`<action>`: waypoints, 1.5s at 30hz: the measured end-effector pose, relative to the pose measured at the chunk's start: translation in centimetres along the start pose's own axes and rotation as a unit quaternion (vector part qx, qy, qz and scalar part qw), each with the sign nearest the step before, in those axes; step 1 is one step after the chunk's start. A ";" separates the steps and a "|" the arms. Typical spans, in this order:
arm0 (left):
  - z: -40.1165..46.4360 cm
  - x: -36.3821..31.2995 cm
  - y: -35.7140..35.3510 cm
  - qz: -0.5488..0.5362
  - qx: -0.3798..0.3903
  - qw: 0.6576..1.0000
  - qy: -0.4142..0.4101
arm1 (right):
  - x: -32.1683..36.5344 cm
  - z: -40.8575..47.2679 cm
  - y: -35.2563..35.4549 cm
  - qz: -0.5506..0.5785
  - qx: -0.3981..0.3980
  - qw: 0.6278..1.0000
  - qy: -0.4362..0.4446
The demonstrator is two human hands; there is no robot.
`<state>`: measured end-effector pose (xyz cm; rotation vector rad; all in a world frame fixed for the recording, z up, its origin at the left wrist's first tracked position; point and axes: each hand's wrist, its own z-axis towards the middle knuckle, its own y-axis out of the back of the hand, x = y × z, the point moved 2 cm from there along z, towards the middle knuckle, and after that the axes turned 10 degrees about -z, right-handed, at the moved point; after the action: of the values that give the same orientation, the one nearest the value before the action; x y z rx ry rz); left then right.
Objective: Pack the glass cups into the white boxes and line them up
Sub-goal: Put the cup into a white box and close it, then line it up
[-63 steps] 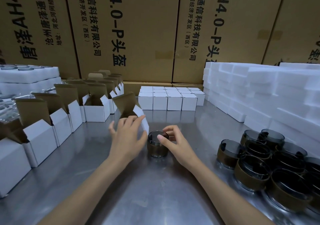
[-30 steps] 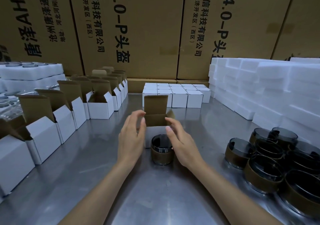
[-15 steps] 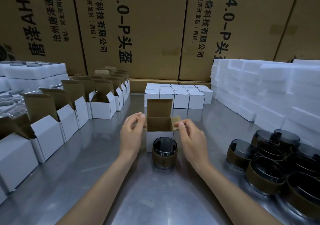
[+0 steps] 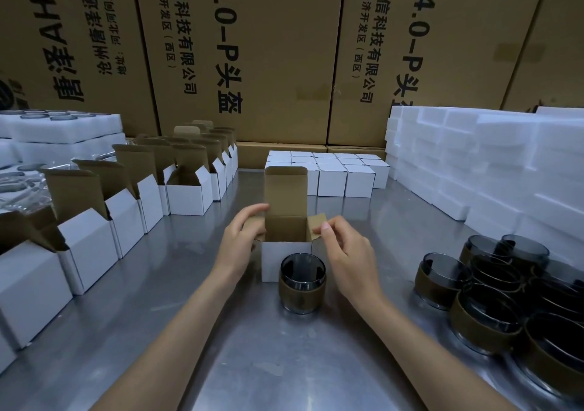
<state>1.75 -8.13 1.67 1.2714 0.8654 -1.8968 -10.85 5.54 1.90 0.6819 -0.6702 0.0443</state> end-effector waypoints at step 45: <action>-0.4 0.0 1.1 0.177 0.076 0.976 -0.105 | 4.4 -1.7 1.2 -0.261 0.035 0.892 0.366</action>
<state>2.91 -8.40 1.38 1.1940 0.3616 -1.7898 -6.74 6.74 4.23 0.8275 0.2564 -0.1685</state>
